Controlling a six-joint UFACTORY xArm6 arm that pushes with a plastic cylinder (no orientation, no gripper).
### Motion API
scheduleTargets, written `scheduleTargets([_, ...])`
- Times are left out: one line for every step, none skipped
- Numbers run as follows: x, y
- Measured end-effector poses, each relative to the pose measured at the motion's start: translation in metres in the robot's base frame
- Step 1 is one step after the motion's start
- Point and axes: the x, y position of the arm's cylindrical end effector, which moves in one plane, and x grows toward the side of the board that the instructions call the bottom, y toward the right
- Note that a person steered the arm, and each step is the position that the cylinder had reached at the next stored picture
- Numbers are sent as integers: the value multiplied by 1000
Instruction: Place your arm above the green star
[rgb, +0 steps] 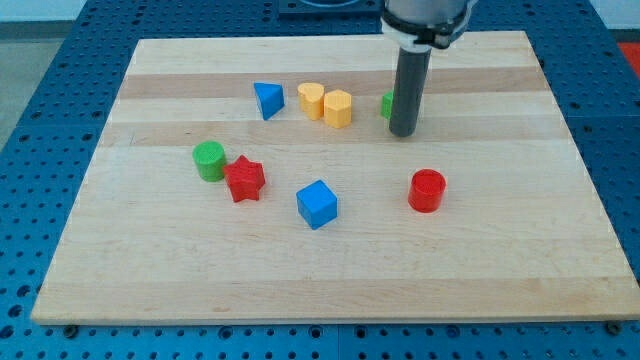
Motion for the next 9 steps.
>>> scheduleTargets([-23, 28])
scheduleTargets([-23, 28])
scheduleTargets([-27, 58])
scheduleTargets([-42, 68])
scheduleTargets([-69, 68])
scheduleTargets([-91, 67])
scheduleTargets([-101, 58])
scheduleTargets([-101, 42])
scheduleTargets([-101, 42])
